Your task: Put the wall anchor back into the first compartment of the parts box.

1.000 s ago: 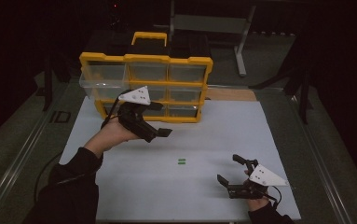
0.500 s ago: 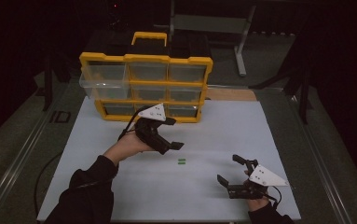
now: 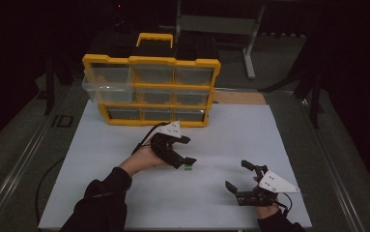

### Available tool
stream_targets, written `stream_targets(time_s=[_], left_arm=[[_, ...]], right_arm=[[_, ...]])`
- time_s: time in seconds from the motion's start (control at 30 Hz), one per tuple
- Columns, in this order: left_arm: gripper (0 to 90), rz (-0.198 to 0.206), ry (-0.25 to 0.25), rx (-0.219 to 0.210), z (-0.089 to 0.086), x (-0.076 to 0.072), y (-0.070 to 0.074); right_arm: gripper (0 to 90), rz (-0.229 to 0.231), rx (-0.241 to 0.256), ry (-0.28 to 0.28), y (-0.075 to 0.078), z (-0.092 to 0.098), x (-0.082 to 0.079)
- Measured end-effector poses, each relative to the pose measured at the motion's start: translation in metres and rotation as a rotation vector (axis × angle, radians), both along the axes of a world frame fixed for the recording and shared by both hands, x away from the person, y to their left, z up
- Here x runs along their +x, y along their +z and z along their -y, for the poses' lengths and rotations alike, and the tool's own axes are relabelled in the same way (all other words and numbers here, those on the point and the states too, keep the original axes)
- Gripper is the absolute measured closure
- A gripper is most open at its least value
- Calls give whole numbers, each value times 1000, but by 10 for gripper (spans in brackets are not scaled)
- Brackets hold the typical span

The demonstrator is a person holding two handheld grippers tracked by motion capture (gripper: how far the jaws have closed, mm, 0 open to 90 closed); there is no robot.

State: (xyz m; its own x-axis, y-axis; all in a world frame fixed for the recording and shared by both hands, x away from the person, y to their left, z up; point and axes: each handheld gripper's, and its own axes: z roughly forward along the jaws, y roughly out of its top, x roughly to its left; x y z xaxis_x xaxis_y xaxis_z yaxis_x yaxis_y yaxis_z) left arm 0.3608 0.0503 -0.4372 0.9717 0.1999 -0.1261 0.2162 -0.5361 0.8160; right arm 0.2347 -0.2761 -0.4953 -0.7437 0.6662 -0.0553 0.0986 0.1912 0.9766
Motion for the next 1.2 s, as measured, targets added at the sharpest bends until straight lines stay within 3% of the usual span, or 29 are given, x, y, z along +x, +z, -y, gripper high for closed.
stream_targets(time_s=[0.03,0.17,0.43,0.57,0.63,0.77,1.07,1.2], left_arm=[[165,0,0,0,0,0,0],[224,-25,-7,39,2,3,-23],[432,-60,15,76,-5,13,-49],[529,-85,16,116,-3,18,-65],[575,-84,22,134,-1,18,-69],[671,-94,31,125,3,20,-75],[740,-99,28,160,12,21,-83],[776,-80,20,182,15,21,-85]], right_arm=[[84,0,0,0,0,0,0],[84,-2,-2,-1,0,-1,0],[84,-4,-3,6,-1,-1,0],[84,-7,2,5,-1,0,0],[84,-7,1,7,-1,0,0],[84,-12,2,7,-1,0,0],[84,-11,1,6,-1,1,0],[84,-11,0,5,-1,1,0]])
